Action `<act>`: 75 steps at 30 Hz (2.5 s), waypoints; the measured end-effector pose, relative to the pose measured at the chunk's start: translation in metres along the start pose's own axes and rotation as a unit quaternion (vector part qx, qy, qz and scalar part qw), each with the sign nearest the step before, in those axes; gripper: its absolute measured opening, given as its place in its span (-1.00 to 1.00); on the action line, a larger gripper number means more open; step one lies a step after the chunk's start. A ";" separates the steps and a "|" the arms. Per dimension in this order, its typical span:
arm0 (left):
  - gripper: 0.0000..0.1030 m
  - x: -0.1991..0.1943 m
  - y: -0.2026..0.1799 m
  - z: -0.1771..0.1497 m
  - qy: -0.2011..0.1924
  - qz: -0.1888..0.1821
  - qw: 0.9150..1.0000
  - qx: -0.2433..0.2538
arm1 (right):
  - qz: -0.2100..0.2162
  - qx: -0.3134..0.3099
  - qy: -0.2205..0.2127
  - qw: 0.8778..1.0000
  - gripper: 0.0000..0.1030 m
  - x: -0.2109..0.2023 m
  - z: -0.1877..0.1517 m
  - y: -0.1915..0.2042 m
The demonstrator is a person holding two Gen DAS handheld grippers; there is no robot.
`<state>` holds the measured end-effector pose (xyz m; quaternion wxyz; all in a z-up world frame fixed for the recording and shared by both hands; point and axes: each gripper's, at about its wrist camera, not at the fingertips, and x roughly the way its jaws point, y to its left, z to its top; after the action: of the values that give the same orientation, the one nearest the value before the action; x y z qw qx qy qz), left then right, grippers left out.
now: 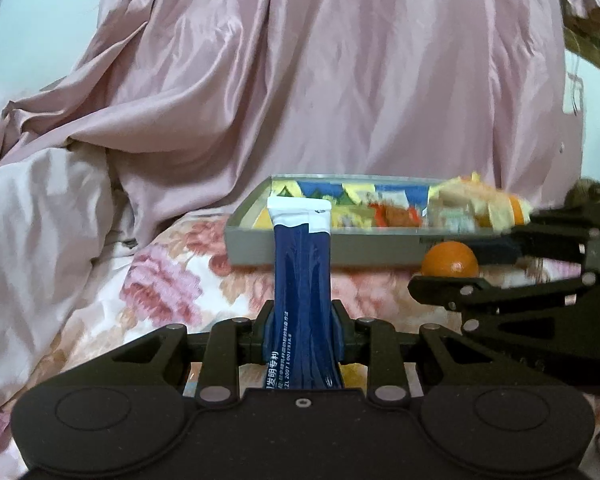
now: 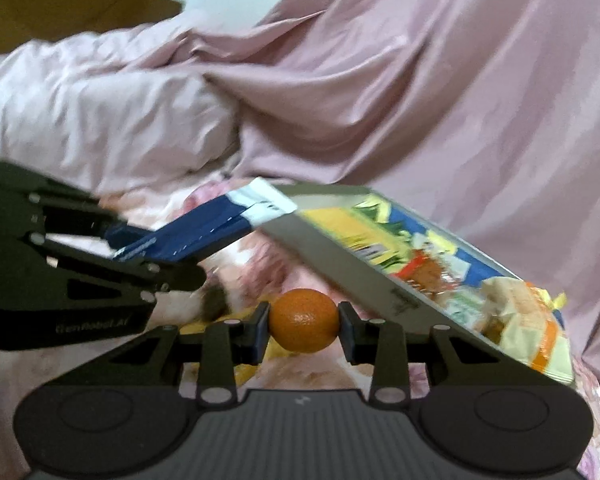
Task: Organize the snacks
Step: 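Carry blue stick pack to tray with left gripper while right carries orange, then open both grippers over the tray releasing stick pack and orange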
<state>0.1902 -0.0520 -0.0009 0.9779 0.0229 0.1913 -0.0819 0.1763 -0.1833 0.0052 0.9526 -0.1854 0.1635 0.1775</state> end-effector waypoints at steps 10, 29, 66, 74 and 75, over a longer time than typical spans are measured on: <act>-0.43 0.049 -0.016 0.068 -0.004 0.008 0.999 -0.049 | -0.047 0.064 -0.060 0.995 -0.24 0.004 0.010 -0.046; -0.43 0.146 -0.018 0.104 0.055 0.066 0.988 -0.127 | -0.056 0.134 -0.066 0.987 -0.23 0.061 0.001 -0.089; 0.93 0.097 -0.016 0.105 0.030 0.098 0.985 -0.137 | -0.046 0.152 -0.068 0.985 0.71 0.052 0.000 -0.088; 0.98 0.049 -0.001 0.096 0.005 0.114 0.984 -0.138 | -0.062 0.151 -0.100 0.982 0.99 0.028 0.007 -0.084; 0.98 0.045 0.001 0.095 0.003 0.117 0.983 -0.139 | -0.062 0.151 -0.103 0.981 0.99 0.025 0.007 -0.083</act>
<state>0.2663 -0.0653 0.0702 0.9737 -0.0909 0.2000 0.0604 0.2330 -0.2455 0.0270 0.9905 -0.0299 0.0777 0.1097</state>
